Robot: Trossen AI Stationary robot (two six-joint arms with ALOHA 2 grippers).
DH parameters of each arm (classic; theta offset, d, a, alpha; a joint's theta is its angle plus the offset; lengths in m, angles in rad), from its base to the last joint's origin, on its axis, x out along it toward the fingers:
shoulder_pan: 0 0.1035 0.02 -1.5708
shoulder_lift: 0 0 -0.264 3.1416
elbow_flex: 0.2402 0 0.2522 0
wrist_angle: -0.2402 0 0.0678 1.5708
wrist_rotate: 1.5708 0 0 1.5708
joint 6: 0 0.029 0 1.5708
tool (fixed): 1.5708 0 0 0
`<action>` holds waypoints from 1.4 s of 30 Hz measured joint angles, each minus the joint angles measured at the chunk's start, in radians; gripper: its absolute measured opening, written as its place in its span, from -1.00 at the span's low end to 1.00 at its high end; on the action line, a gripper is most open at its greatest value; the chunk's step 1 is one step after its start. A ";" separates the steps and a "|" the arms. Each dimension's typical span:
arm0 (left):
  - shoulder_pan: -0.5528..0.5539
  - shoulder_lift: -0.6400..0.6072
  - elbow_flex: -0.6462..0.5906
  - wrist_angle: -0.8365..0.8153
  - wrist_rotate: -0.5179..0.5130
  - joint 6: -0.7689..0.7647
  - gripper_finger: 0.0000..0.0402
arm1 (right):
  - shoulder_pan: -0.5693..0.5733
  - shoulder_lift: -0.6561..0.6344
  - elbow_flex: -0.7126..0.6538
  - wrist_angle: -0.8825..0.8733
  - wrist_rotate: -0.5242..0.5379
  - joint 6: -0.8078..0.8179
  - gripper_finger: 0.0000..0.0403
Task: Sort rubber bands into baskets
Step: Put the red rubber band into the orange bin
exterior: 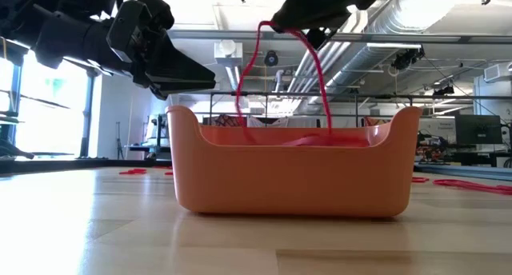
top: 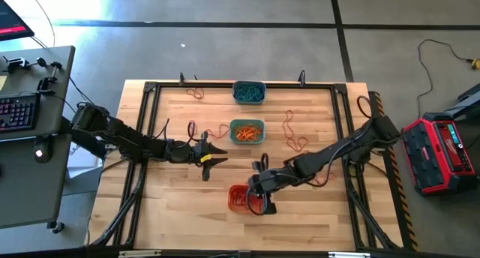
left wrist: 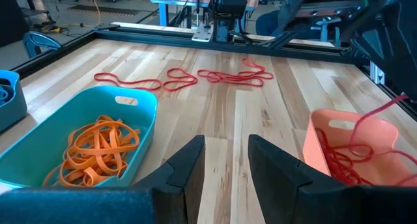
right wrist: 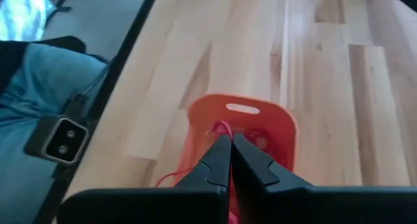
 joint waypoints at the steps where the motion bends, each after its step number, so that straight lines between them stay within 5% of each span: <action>1: 0.000 0.000 0.000 0.000 0.000 0.000 -0.45 | -0.009 0.000 -0.001 0.001 -0.020 -0.003 -1.00; 14: 0.000 0.000 0.000 -0.015 0.003 0.000 -0.45 | -0.080 0.025 -0.004 -0.008 -0.006 -0.070 -1.00; 29: 0.000 0.000 0.000 -0.017 0.003 0.000 -0.45 | -0.100 0.103 -0.004 -0.030 -0.253 -0.010 -0.97; 42: 0.000 0.000 0.000 -0.022 0.004 -0.001 -0.45 | -0.112 0.102 -0.004 -0.050 -0.274 0.004 -0.27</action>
